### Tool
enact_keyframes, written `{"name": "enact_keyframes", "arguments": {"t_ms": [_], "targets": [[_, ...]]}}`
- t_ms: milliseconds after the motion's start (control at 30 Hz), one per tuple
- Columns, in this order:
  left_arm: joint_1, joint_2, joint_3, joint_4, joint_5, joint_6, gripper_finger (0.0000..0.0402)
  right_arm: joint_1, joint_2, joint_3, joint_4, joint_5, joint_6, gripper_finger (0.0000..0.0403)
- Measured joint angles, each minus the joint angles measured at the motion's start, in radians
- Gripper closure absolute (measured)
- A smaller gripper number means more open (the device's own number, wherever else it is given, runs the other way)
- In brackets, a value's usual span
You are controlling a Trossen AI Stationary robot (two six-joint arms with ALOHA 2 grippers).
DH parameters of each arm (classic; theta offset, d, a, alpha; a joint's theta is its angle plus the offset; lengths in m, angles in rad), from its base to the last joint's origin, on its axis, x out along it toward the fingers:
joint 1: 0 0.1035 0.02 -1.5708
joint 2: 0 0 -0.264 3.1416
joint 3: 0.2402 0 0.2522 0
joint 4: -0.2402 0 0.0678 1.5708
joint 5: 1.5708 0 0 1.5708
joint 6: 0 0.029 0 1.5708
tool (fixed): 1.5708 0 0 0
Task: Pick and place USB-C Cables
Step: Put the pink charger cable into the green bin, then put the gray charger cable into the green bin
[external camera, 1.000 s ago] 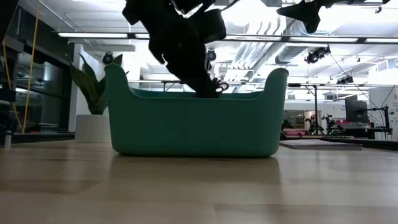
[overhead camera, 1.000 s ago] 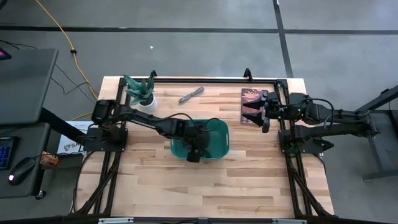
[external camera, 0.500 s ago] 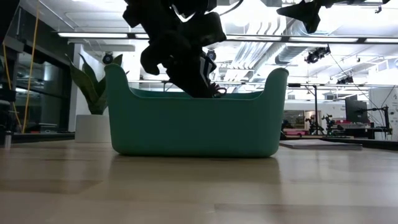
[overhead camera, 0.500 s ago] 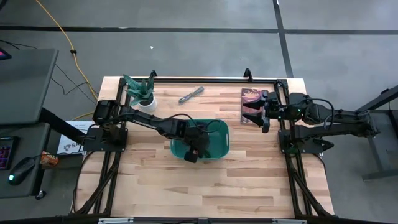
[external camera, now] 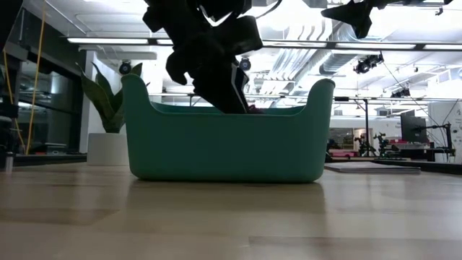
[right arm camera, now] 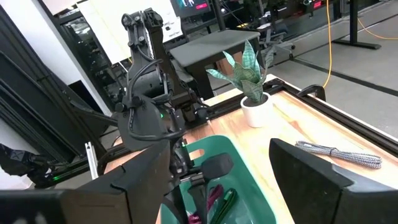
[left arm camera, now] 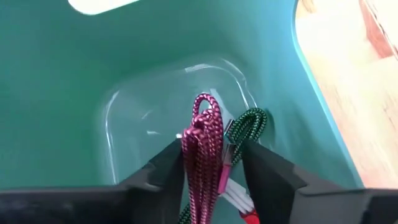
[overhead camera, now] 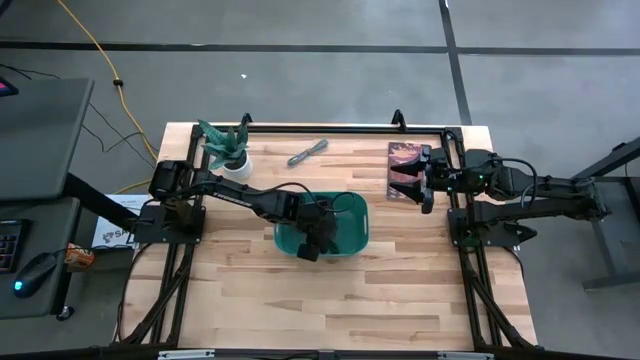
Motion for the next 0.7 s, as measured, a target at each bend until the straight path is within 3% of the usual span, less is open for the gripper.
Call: {"name": "enact_keyframes", "arguments": {"t_ms": [400, 700], "targets": [[0.000, -0.048, 0.000, 0.000, 0.000, -0.055, 0.0192, 0.000, 0.000, 0.000, 0.000, 0.000, 0.000, 0.0137], [0.031, -0.254, 0.001, -0.103, -0.007, -0.057, 0.0179, 0.000, 0.001, 0.000, -0.008, 0.000, 0.000, 0.0137]]}}
